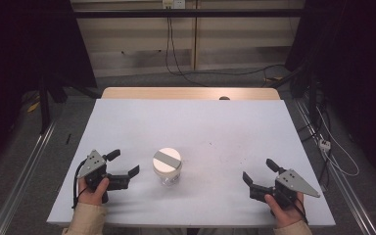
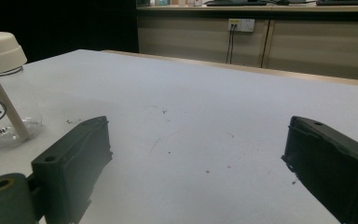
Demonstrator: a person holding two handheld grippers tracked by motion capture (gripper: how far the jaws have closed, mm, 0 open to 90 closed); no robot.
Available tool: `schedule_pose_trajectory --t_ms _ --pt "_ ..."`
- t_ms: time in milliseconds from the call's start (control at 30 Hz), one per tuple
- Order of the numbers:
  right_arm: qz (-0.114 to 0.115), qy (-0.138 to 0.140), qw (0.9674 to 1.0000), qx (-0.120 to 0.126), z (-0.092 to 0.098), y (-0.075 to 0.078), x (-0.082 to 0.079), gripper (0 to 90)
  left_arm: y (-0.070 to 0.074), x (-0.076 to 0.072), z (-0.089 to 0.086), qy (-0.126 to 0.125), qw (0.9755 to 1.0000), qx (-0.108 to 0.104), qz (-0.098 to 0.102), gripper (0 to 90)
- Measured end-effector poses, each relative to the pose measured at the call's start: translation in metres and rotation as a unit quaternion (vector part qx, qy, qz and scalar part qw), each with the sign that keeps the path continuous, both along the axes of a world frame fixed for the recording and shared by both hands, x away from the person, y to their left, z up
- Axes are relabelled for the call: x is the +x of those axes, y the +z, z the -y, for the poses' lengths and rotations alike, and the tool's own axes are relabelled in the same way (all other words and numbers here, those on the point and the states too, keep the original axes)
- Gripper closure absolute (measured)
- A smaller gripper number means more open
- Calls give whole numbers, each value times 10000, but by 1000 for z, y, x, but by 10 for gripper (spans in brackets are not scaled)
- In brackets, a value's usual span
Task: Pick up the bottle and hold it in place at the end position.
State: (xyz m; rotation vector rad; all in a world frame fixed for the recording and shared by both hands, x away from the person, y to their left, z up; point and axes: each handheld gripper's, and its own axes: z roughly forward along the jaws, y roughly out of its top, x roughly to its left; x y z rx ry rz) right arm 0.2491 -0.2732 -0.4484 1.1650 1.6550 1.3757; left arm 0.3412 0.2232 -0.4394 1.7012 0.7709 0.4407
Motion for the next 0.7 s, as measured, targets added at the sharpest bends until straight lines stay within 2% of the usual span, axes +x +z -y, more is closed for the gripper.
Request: schedule_pose_trajectory --t_ms 267,500,533,567,700 --pt "29 -39 10000 15 1 1 0 67 1 -2 6 -122 9999 -56 -41 35" --pt "55 -80 10000 17 3 1 -1 67 2 -5 18 -370 9993 -58 -41 35" --pt "55 -80 10000 17 3 1 -1 67 2 -6 21 -395 9991 -116 -50 35" --pt "54 -87 9999 13 3 1 -1 67 3 -7 24 -459 9989 -47 -31 35" --pt "56 -89 9999 -3 2 1 -1 68 2 -9 29 -510 9987 -1 -61 36"
